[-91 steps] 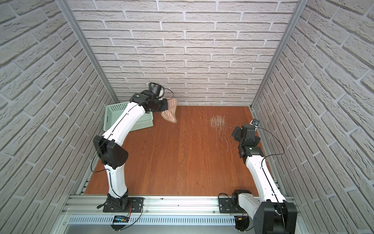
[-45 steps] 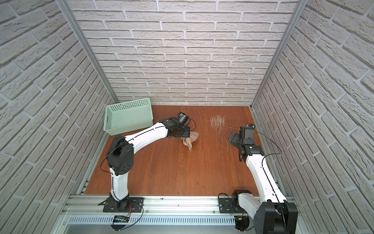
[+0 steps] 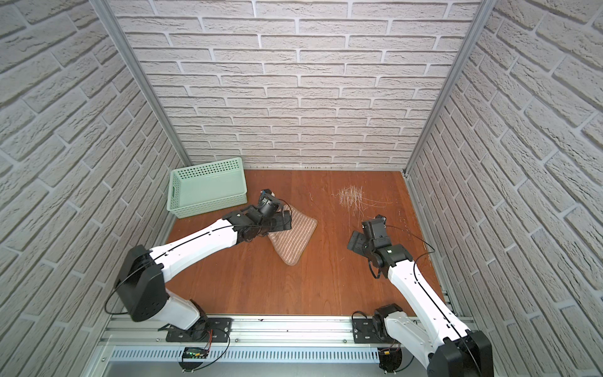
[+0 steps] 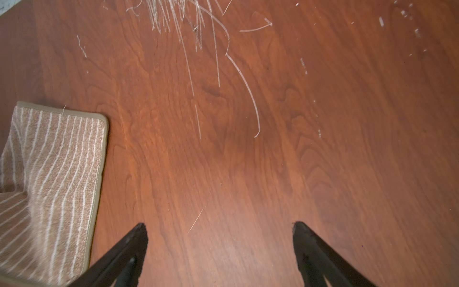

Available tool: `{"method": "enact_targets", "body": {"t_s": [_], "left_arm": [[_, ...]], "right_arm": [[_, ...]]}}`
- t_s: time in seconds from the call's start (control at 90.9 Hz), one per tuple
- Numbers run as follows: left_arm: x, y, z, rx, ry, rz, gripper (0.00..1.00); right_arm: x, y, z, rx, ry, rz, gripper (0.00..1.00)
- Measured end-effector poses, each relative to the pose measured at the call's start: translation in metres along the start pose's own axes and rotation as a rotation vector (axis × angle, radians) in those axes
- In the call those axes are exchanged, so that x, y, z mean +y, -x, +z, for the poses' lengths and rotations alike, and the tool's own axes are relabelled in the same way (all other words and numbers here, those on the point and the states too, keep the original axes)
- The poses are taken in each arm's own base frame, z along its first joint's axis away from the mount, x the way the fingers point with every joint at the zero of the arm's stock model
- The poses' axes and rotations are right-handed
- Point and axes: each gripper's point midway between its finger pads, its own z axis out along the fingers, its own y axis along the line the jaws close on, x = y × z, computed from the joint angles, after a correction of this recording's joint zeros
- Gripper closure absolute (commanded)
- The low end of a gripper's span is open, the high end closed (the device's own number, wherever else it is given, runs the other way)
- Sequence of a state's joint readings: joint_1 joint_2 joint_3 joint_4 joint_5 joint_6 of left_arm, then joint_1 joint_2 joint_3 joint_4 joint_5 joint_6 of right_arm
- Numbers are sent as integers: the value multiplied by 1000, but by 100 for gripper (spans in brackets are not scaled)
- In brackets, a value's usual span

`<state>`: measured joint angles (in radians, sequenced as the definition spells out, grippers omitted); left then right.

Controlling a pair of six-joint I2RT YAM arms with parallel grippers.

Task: Fold the square dishcloth
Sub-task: Place the cleaning item at the center of the board, then adjust the cleaning item at the center of the board.

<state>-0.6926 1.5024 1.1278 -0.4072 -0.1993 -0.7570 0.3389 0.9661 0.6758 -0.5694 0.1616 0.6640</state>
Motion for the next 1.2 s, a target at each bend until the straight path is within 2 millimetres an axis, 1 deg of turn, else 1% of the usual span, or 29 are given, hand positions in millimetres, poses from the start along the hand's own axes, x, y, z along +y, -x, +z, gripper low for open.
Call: {"method": "enact_targets", "body": {"t_s": [0.154,0.253,0.319,0.451,0.517,0.583,0.704,0.748,0.803,0.891,1.023,1.1,1.166,1.199], "left_arm": [[21,-21,3,19,37,-46,2],[35,-28,-2,7,71,-68,2],[44,-27,-9,-15,98,-80,2],[63,-15,-26,-73,138,-120,5],[81,-11,-30,-88,162,-155,8],[105,-11,-28,-87,196,-202,11],[149,-20,-18,-37,257,-284,14],[160,-23,-13,-15,270,-304,14],[168,-24,-6,10,274,-318,15],[175,-25,9,49,259,-328,16],[181,-37,34,139,245,-319,17],[179,-42,45,177,230,-307,18],[177,-44,53,199,213,-297,19],[175,-45,56,207,204,-291,22]], "right_arm": [[24,-22,0,39,56,-30,10],[42,-35,3,65,85,-60,12],[53,-48,7,90,89,-97,13],[79,-72,11,133,85,-189,15],[94,-79,12,141,86,-229,17],[110,-85,14,145,93,-266,19],[137,-97,22,165,101,-318,25],[146,-101,26,173,102,-333,26],[156,-107,32,185,102,-349,29],[174,-112,40,201,104,-368,33],[200,-120,52,221,119,-388,40],[207,-126,58,236,120,-399,45],[209,-133,64,254,115,-409,51],[209,-136,67,263,111,-413,55]]}}
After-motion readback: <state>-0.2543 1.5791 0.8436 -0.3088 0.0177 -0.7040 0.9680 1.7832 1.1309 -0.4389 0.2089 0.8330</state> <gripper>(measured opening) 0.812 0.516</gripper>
